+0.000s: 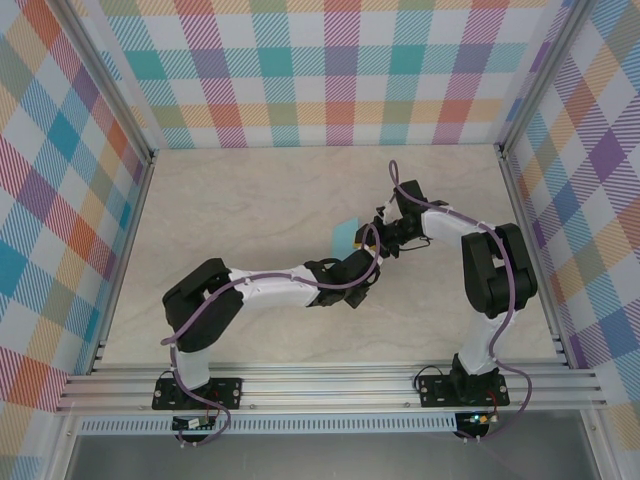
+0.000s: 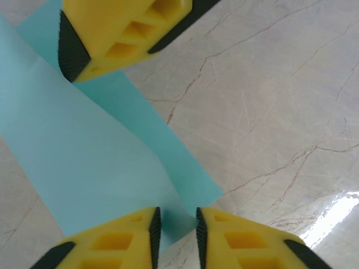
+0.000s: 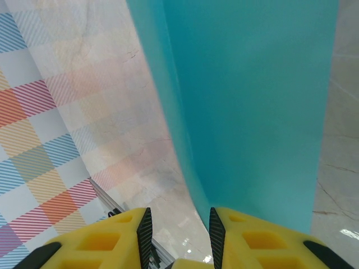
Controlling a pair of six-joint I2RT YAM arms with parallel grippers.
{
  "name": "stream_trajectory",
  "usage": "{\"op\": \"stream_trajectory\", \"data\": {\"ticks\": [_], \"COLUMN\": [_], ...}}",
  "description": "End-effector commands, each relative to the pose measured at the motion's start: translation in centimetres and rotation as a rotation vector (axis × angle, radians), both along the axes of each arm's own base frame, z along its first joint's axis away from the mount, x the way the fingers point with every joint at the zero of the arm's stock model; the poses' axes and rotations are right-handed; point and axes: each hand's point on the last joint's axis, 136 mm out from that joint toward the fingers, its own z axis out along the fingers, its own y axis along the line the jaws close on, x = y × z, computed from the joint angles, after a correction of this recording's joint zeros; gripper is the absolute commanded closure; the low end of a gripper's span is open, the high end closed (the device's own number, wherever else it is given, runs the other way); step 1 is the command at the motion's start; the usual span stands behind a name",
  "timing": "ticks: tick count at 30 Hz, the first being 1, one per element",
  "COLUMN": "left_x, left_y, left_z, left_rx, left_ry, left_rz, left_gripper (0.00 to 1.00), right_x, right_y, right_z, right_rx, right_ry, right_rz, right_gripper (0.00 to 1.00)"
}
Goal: Fold a paper plane with a square sheet of paper (fold left side to right side)
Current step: Fold the triangle a second time at the center of the table.
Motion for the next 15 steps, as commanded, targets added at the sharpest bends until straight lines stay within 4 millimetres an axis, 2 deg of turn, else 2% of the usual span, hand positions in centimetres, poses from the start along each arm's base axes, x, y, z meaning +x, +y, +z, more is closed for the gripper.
{"op": "stream_trajectory", "data": {"ticks": [1, 6, 10, 15], "left_x": [0.0, 0.2, 0.4, 0.4], "left_y": [-0.2, 0.2, 0.5, 0.7], "left_z": [2.4, 2.6, 2.4, 2.4], "left_rx": [-0.026, -0.022, -0.028, -0.063], "left_ry": [-0.038, -0.044, -0.020, 0.028], "left_rz": [0.003, 0.015, 0.023, 0.018], "left_gripper": [0.81, 0.94, 0.98, 1.00], "right_x": [0.2, 0.2, 0.4, 1.0], "right_y": [0.2, 0.1, 0.0, -0.3], "right_z": [0.0, 0.0, 0.4, 1.9], "right_rx": [-0.010, -0.016, -0.022, -0.025], "right_ry": [-0.004, -0.011, -0.034, -0.090], "right_rz": [0.022, 0.024, 0.027, 0.025], "right_gripper": [0.67, 0.66, 0.66, 0.61]}}
